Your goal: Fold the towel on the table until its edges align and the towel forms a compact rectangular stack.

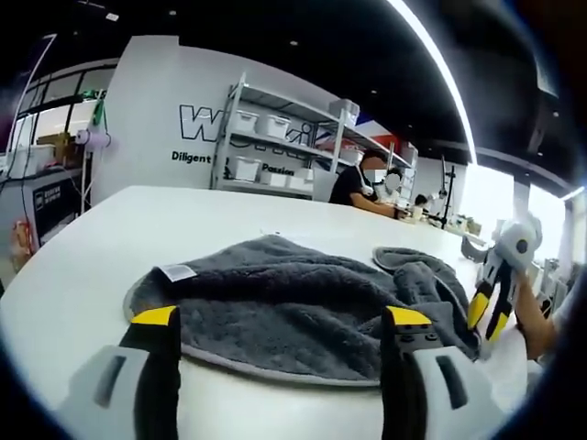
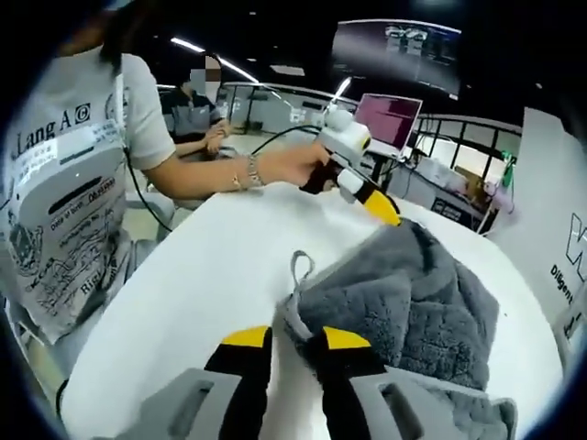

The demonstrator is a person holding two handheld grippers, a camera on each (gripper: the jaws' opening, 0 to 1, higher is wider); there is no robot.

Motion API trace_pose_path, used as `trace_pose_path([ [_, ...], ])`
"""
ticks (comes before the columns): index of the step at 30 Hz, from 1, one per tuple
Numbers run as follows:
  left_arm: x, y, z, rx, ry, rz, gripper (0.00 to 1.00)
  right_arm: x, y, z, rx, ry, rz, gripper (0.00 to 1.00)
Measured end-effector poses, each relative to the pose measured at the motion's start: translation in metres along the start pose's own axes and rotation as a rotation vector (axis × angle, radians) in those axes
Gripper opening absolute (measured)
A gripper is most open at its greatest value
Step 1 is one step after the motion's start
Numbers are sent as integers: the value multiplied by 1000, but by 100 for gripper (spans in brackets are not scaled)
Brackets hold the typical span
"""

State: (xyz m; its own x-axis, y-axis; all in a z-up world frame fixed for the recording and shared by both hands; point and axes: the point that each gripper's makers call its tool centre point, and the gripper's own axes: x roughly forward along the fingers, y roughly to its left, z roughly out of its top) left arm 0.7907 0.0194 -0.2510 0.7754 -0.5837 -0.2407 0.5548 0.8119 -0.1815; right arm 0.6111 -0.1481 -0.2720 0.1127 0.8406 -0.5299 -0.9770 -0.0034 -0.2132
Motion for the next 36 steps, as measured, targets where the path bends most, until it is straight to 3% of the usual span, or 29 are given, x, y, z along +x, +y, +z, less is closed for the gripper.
trace_pose_path([
  [5, 0, 0, 0, -3, 0, 1, 95, -12, -11, 8, -18, -54, -48, 28],
  [10, 0, 0, -1, -4, 3, -1, 95, -22, -25, 26, -20, -148, -117, 53],
  [13, 0, 1, 0, -5, 1, 3, 95, -34, -46, 30, 7, -180, -220, 71],
  [17, 0, 3, -1, -7, 3, 11, 95, -52, -78, 26, 135, -225, -366, 92],
  [19, 0, 4, -2, -7, 6, 14, 95, -60, -90, 20, 171, -225, -426, 98],
  [24, 1, 5, -5, -7, 15, 17, 95, -77, -110, 5, 267, -228, -535, 99],
  [36, 2, 6, -5, 7, 11, 10, 97, -88, -125, -14, 396, -254, -583, 99],
])
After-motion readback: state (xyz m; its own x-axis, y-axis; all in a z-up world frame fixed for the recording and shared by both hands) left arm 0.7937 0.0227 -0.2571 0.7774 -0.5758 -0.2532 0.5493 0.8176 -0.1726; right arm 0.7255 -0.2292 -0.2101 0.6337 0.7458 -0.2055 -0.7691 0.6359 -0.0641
